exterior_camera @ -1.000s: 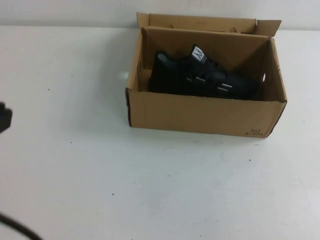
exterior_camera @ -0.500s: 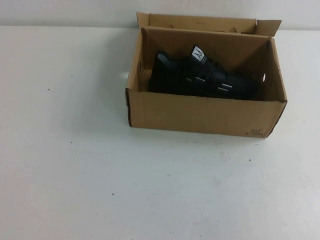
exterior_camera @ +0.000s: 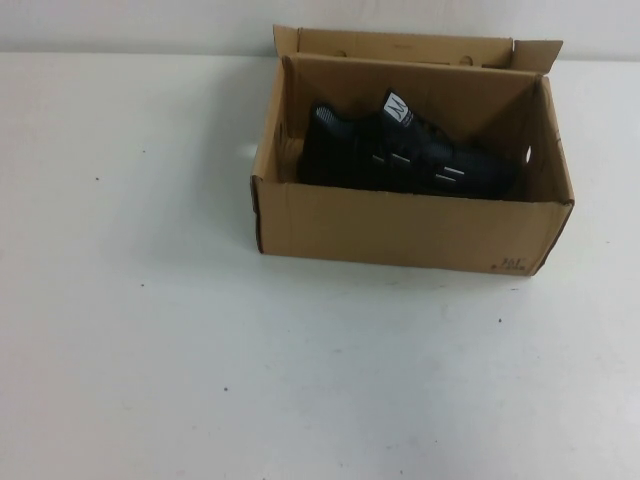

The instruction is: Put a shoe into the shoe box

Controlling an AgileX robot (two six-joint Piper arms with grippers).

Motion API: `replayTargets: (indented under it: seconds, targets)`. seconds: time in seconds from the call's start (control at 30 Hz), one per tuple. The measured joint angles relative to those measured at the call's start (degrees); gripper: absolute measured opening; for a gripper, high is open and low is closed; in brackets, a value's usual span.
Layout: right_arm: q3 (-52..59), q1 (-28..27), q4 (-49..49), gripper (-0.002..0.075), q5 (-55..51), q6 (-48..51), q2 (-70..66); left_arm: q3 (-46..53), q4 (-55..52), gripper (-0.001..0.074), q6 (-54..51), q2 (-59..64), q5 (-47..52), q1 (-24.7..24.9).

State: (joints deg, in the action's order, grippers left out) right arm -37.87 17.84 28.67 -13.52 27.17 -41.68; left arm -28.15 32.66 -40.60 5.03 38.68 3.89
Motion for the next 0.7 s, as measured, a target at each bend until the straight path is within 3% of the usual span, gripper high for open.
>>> replayTargets:
  seconds: [0.33, 0.7]
  targets:
    - [20.55, 0.00, 0.73, -0.0008, 9.00, 0.11, 21.82, 0.00, 0.11, -0.0002, 1.70, 0.00, 0.62, 0.00]
    - [26.93, 0.00, 0.82, -0.0010, 8.62, 0.11, 24.79, 0.00, 0.11, -0.0002, 2.22, 0.00, 1.33, 0.00]
